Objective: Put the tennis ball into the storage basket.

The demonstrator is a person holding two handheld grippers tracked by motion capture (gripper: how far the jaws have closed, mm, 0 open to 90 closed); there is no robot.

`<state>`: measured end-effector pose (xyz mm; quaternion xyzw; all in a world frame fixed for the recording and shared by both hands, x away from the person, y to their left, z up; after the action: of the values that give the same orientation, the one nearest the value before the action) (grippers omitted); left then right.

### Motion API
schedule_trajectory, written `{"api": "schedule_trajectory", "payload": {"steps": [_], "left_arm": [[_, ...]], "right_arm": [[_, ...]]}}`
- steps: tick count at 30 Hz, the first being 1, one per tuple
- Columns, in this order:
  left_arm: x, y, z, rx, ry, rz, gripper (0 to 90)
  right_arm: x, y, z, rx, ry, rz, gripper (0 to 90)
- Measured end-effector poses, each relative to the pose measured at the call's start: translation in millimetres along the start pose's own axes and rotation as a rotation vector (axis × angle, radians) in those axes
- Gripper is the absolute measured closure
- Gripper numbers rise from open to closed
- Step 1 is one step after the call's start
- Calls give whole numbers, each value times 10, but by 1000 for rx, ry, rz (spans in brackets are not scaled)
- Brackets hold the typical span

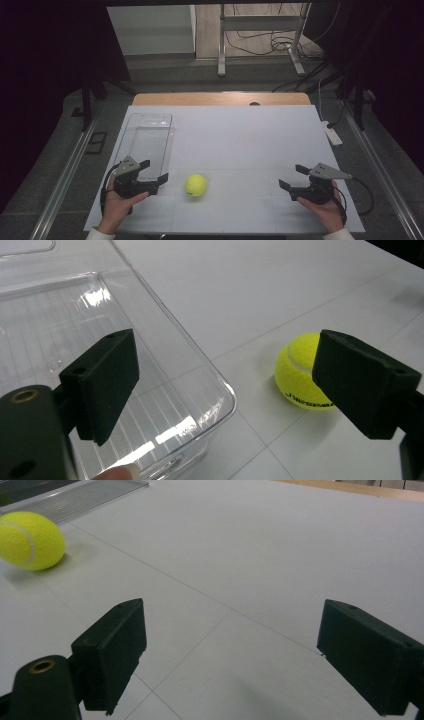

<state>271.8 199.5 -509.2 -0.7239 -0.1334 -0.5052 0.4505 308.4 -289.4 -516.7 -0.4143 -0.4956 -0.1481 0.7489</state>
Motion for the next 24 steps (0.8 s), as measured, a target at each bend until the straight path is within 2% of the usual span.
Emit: {"api": "schedule_trajectory", "payload": {"steps": [24], "left_arm": [[206, -16, -101, -31, 24, 29, 130]], "right_arm": [[-5, -4, -12, -8, 4, -2, 127]]}}
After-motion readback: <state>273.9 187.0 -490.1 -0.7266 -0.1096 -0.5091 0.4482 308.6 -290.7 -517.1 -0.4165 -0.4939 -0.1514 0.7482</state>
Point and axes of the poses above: each handheld gripper's, and its own axes: y roughly forward along the jaws, x roughly out of its top, z roughly to its left, the point moved 4 cm from there along y, roughly forward along the jaws, and after that the axes turned 7 degrees about y, right-handed, at the moved point
